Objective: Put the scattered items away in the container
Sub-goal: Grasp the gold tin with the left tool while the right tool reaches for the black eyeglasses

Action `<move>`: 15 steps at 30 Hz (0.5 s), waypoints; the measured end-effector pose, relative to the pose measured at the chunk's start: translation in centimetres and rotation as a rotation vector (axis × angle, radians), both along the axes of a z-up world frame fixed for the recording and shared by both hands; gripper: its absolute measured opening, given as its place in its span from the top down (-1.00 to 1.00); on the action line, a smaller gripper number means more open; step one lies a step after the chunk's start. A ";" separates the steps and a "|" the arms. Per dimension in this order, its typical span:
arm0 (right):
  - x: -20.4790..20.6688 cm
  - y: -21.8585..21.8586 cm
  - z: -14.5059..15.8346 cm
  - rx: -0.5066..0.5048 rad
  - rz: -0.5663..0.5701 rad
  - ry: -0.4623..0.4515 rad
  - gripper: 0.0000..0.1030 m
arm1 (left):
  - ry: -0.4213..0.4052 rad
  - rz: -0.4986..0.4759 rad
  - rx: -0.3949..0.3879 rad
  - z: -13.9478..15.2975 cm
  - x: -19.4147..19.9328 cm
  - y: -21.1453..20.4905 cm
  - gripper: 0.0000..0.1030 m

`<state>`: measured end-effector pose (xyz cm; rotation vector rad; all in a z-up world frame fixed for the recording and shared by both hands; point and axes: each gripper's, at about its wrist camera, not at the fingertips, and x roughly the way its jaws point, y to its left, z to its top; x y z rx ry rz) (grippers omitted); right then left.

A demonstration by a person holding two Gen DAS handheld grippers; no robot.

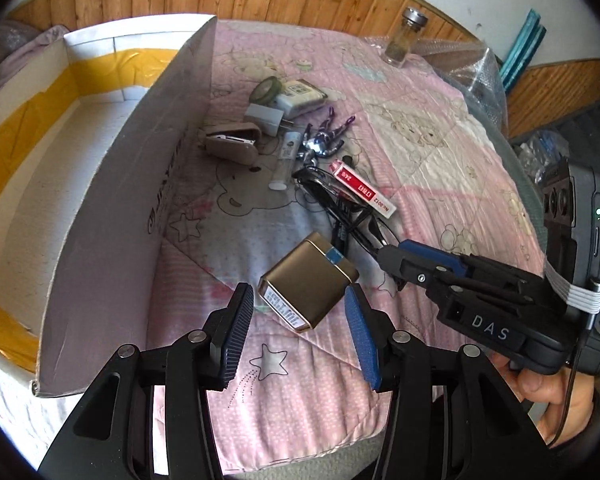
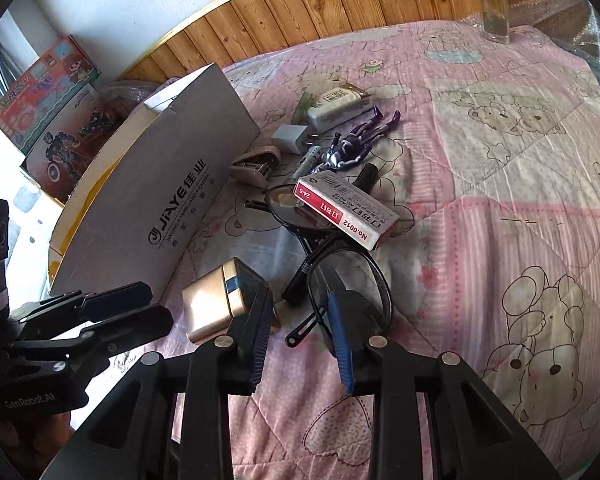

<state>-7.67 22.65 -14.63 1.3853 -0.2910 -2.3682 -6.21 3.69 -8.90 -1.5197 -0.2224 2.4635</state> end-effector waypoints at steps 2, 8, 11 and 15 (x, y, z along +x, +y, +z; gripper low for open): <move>-0.5 0.3 -0.2 0.002 -0.003 -0.001 0.40 | -0.010 -0.004 -0.002 -0.3 -0.4 0.2 0.03; -1.7 0.6 -0.3 0.056 -0.009 0.015 -0.06 | -0.031 -0.029 -0.027 -1.1 -1.3 1.1 -0.01; -2.8 0.2 -1.1 0.074 0.012 0.000 -0.14 | -0.031 -0.026 -0.054 -1.3 -1.6 1.5 -0.13; -4.3 -0.5 -2.6 0.101 0.057 -0.035 -0.02 | -0.027 -0.025 -0.085 -1.8 -2.3 1.9 -0.22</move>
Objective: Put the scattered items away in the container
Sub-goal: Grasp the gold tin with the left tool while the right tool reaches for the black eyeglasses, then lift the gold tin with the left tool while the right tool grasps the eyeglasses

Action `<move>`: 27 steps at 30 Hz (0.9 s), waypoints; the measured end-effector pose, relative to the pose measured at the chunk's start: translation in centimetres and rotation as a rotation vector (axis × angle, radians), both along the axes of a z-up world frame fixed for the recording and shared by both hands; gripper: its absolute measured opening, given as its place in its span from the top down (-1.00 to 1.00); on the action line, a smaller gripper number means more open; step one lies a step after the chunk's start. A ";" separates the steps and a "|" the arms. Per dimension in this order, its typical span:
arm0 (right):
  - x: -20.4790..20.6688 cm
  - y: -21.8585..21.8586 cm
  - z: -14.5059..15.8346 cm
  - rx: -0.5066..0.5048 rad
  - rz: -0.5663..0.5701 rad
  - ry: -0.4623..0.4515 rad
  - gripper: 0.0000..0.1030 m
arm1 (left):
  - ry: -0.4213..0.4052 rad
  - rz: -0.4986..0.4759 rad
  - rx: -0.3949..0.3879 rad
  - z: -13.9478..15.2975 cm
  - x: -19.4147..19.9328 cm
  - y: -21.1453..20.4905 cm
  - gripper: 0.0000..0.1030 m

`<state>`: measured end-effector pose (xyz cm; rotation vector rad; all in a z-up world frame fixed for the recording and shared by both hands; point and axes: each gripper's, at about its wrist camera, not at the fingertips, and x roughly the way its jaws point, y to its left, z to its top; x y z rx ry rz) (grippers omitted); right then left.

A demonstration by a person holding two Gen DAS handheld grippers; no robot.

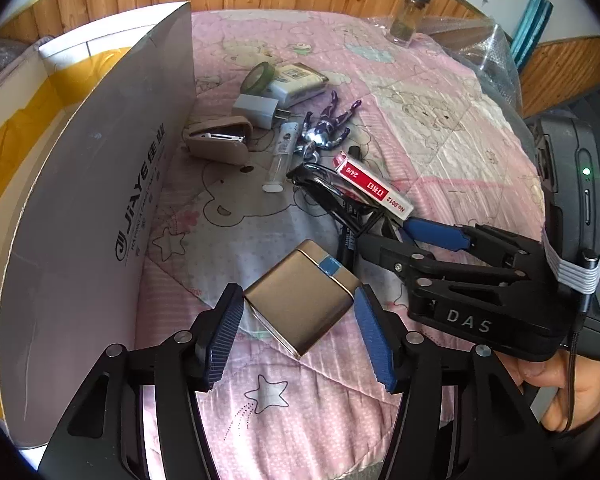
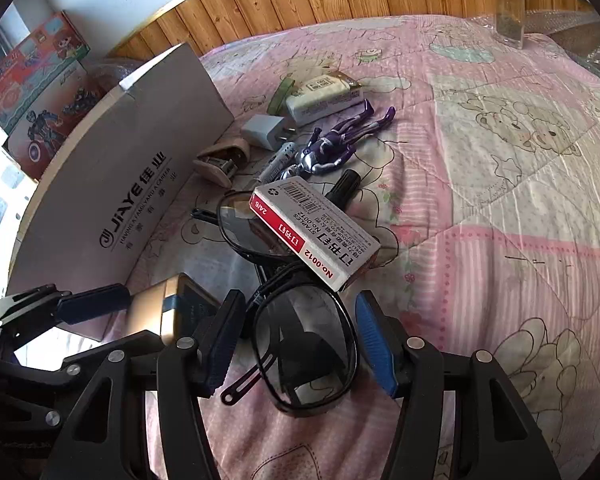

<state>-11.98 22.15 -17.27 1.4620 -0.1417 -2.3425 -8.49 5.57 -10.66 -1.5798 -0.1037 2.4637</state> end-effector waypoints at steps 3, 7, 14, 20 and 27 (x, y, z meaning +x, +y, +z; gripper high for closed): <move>-0.5 0.4 -0.3 -0.006 -0.007 -0.004 0.05 | -0.020 -0.011 0.010 -0.6 -0.5 0.2 -0.31; -0.3 2.2 0.2 -0.032 -0.053 -0.016 0.06 | -0.027 -0.017 0.035 -1.3 -1.3 0.5 -0.31; -0.1 5.2 -0.1 -0.058 -0.105 -0.080 0.05 | -0.062 -0.038 0.005 -3.2 -2.6 1.9 -0.02; -1.9 4.4 -0.1 0.000 -0.060 -0.075 -0.16 | -0.065 -0.048 -0.007 -3.1 -2.7 2.2 0.00; -4.2 2.3 0.0 0.084 0.045 -0.072 -0.22 | -0.088 -0.006 0.001 -3.0 -2.7 1.0 0.00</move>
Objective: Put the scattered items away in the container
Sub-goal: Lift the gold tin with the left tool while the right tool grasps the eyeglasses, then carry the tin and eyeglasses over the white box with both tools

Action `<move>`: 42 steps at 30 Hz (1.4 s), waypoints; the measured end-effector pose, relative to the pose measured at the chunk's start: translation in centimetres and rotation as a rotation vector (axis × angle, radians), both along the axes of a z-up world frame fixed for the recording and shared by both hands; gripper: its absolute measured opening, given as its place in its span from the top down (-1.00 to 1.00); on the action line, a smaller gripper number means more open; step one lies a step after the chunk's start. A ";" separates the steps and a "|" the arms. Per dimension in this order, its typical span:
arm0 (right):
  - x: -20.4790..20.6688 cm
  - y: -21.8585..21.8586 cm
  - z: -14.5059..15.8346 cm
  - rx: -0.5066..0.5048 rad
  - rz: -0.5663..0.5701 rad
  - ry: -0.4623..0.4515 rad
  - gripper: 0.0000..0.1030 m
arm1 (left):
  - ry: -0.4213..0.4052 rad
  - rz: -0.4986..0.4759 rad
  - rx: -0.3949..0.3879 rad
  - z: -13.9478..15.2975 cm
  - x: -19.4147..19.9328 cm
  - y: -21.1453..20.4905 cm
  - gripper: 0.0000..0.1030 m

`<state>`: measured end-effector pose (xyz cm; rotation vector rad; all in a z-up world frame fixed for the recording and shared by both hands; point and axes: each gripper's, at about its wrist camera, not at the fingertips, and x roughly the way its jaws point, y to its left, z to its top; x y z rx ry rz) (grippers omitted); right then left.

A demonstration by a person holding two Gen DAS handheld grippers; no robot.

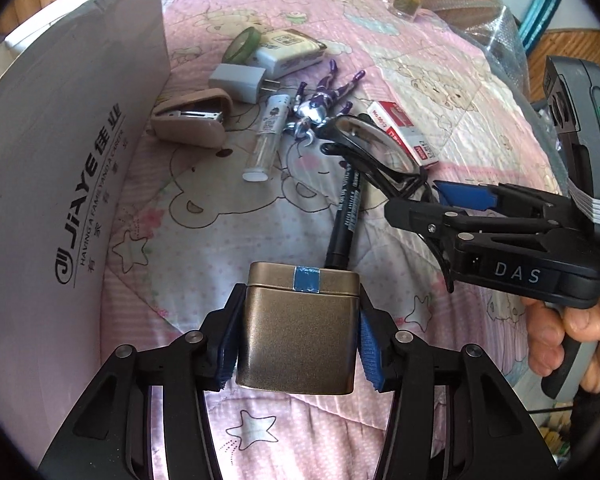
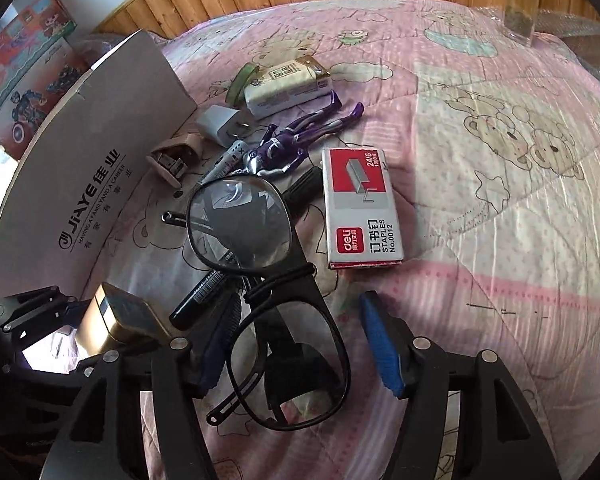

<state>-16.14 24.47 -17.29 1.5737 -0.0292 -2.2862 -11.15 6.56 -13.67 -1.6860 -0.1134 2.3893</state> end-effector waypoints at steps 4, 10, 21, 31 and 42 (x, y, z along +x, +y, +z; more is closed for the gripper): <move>0.4 0.1 0.7 0.019 0.042 -0.031 -0.33 | -0.007 0.026 0.008 0.0 -0.1 -0.8 0.00; -1.4 -1.4 1.4 0.070 0.138 0.012 -0.37 | -0.018 0.044 0.042 -0.3 -0.3 -1.4 0.00; -2.4 -0.8 3.4 -0.052 0.090 -0.043 0.36 | 0.035 0.051 0.083 2.5 -0.8 -2.2 0.00; -1.4 -0.7 6.5 -0.137 0.012 -0.025 0.36 | 0.104 0.066 0.074 5.8 0.1 -3.3 0.00; 1.8 -4.0 10.3 -0.172 0.055 0.018 0.36 | 0.180 0.139 0.097 9.5 0.4 -6.3 0.00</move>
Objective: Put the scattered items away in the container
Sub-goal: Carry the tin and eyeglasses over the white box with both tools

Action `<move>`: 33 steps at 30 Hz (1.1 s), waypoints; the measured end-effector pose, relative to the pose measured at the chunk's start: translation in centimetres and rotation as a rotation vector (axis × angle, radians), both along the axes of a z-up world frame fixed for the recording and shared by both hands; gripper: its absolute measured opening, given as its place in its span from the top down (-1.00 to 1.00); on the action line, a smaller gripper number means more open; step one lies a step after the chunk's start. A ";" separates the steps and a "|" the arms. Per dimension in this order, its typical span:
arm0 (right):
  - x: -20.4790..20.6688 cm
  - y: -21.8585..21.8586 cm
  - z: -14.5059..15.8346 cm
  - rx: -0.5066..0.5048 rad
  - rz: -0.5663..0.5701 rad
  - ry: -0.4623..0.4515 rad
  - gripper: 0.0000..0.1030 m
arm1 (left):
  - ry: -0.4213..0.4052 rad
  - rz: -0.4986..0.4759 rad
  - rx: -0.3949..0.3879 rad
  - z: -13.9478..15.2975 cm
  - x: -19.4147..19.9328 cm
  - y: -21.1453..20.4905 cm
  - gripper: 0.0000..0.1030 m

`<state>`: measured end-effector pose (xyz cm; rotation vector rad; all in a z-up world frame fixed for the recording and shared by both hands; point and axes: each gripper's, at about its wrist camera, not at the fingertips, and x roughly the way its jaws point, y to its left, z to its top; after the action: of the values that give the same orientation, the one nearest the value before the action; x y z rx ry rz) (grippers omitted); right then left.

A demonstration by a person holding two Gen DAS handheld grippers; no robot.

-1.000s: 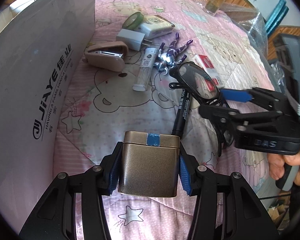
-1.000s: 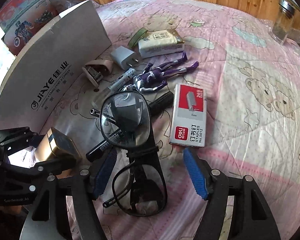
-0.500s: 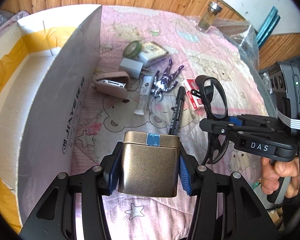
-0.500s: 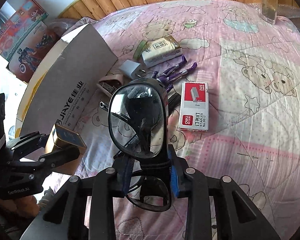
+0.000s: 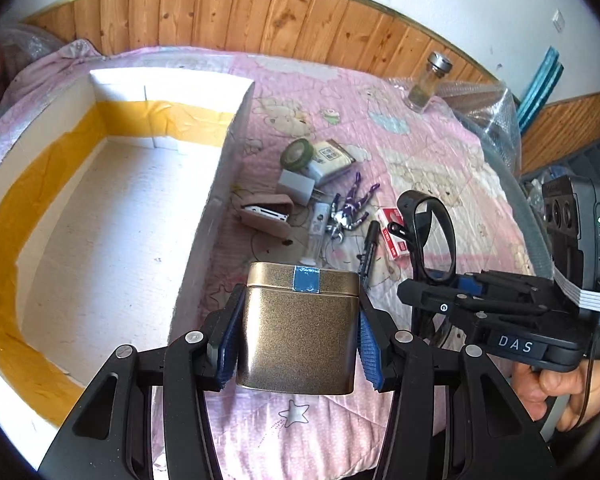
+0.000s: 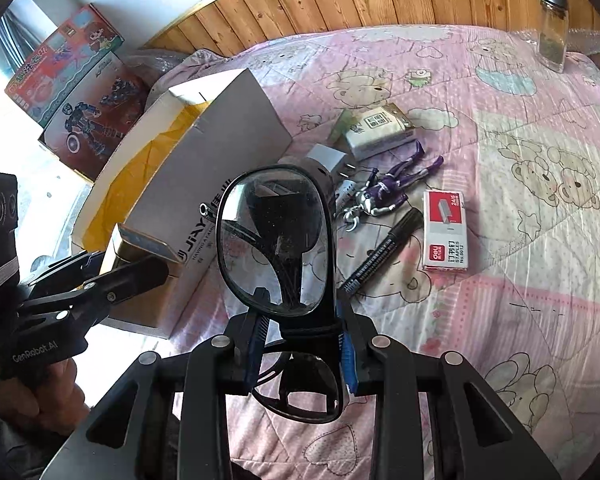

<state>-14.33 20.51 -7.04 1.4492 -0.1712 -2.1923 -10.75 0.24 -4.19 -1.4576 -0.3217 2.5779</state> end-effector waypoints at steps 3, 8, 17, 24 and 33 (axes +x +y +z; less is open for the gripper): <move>0.4 -1.4 -0.6 -0.020 0.011 0.000 0.36 | 0.011 0.016 0.016 0.6 0.0 -1.1 0.00; 0.9 -1.4 0.3 -0.043 0.028 0.010 0.36 | 0.030 0.053 0.036 1.4 0.3 -2.5 0.00; 0.4 -4.5 2.8 -0.054 0.075 0.047 0.36 | 0.040 0.094 0.075 2.0 0.5 -4.5 0.00; 0.1 -5.8 3.9 -0.059 0.098 0.051 0.36 | 0.057 0.091 0.100 3.1 0.6 -5.5 0.00; -0.2 -8.0 5.7 -0.069 0.116 0.077 0.36 | 0.062 0.114 0.121 3.8 0.3 -7.1 0.00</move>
<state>-14.49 12.53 -1.35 1.3023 -0.1322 -2.1234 -10.43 -6.88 -0.34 -1.3527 -0.5572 2.6329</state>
